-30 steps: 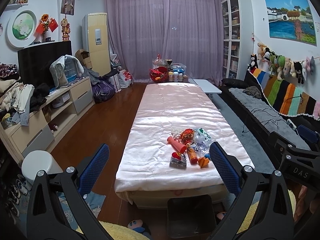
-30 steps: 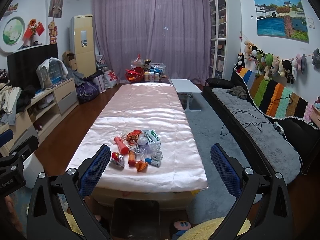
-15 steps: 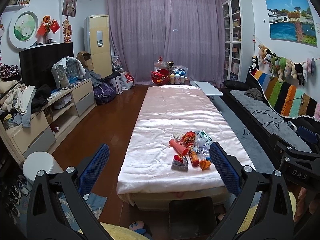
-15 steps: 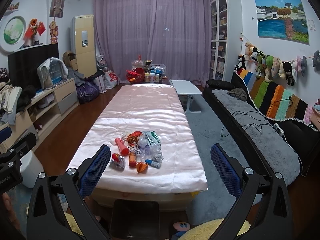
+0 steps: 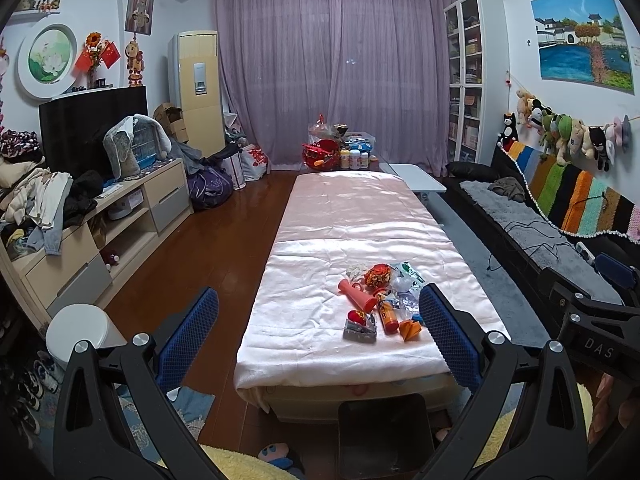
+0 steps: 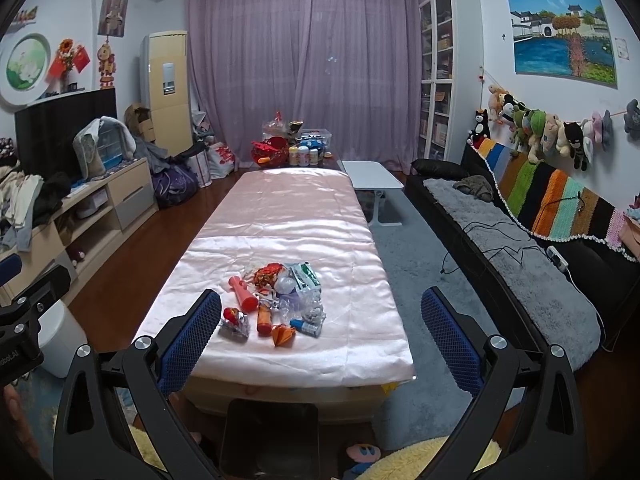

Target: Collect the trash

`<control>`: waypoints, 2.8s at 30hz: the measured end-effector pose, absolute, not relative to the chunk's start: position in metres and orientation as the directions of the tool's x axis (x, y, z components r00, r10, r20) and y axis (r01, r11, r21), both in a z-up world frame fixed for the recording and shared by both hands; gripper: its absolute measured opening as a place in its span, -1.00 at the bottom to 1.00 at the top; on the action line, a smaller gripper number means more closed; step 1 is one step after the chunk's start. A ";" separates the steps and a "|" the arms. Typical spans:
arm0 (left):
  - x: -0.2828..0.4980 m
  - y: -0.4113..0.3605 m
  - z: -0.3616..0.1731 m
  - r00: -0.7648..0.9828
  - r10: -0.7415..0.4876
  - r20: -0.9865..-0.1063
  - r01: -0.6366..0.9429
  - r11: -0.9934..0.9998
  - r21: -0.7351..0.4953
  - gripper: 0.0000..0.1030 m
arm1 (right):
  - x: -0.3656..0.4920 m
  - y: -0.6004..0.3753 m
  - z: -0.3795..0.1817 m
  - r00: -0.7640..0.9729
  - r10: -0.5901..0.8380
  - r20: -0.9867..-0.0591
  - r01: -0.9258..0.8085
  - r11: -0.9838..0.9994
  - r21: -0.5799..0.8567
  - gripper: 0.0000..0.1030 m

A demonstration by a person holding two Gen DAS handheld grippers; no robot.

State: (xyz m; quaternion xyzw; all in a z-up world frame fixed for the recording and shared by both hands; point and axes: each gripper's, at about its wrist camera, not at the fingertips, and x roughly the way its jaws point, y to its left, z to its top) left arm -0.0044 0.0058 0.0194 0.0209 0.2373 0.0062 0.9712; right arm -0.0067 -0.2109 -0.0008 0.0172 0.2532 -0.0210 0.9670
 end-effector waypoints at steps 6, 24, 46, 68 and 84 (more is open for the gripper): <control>-0.005 0.006 0.019 0.888 0.022 -0.460 -0.001 0.999 0.044 0.84 | -0.007 -0.211 -0.002 0.872 -0.031 -0.489 0.048 0.999 0.023 0.94; 0.016 0.013 -0.003 0.864 0.033 -0.502 -0.016 0.999 0.039 0.84 | 0.012 -0.216 -0.015 0.871 0.034 -0.490 0.016 0.995 0.096 0.94; 0.140 0.021 -0.140 0.660 0.017 -0.751 0.019 0.999 0.040 0.73 | 0.124 -0.206 -0.160 0.659 0.169 -0.733 -0.073 0.984 0.161 0.45; 0.210 -0.013 -0.214 0.502 -0.132 -0.855 0.173 0.984 -0.050 0.62 | 0.197 -0.183 -0.242 0.505 0.268 -0.821 -0.137 0.963 0.231 -0.44; 0.253 -0.034 -0.241 0.470 -0.186 -0.863 0.200 0.975 -0.101 0.23 | 0.203 -0.206 -0.234 0.521 0.240 -0.819 -0.142 0.971 0.194 -0.65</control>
